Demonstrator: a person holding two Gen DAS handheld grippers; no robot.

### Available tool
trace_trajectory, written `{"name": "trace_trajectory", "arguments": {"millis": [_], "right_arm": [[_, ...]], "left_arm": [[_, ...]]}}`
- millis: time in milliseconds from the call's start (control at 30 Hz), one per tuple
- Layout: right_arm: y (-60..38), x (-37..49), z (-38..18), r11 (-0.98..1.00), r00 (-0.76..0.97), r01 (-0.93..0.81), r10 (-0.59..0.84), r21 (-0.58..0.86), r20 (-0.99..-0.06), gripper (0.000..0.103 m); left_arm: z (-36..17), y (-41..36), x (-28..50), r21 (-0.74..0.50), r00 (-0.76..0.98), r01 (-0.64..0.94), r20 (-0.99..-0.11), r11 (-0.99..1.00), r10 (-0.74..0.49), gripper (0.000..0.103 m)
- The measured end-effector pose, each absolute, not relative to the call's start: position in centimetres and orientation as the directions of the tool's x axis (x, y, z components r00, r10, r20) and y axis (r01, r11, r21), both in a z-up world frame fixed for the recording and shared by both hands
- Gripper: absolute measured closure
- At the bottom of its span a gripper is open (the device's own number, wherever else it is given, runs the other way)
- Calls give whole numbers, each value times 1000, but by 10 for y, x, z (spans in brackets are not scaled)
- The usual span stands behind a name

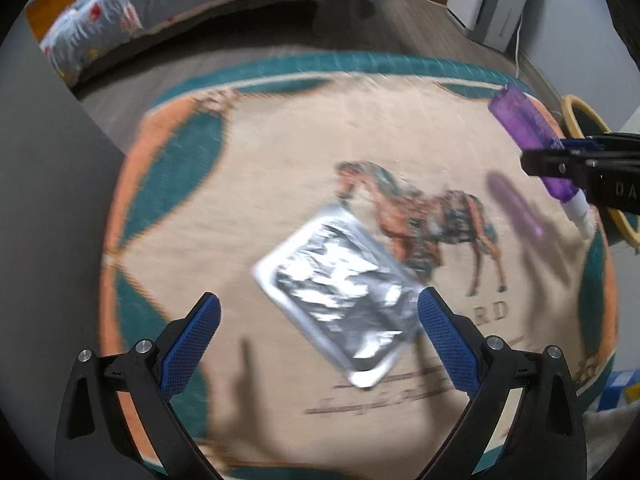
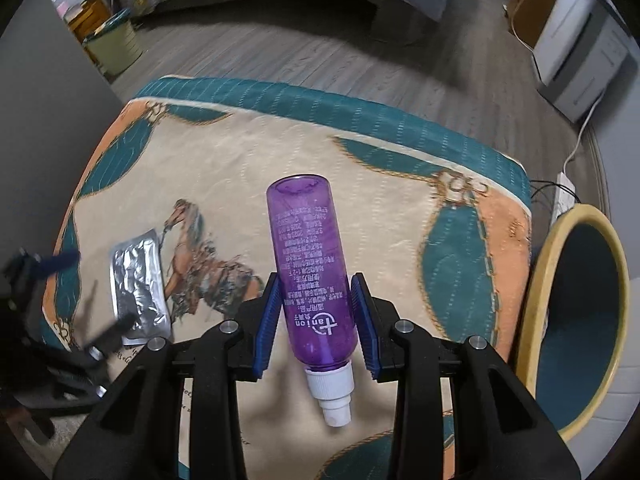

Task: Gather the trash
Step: 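Grasp the purple spray bottle with the right gripper, then grasp the silver blister pack with the left gripper while the right gripper holds the bottle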

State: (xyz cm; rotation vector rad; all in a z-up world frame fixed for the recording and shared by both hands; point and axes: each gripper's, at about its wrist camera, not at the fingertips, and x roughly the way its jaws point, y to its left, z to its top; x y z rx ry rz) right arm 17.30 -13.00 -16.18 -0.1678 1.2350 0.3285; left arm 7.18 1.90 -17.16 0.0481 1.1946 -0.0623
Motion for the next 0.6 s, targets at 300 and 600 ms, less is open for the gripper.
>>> {"name": "trace_trajectory", "arguments": {"millis": [300,600], "right_arm": [[-148,167,-153,940,295,-332,186,82,-937,70],[-160,166,-157,945,293,-314,186,89,-938,70]], "left_arm": [[-192,4,81,-79,316,4,-946,997,-76,5],[-197,-24,87,25,379,92,-925,995,-11,6]]}}
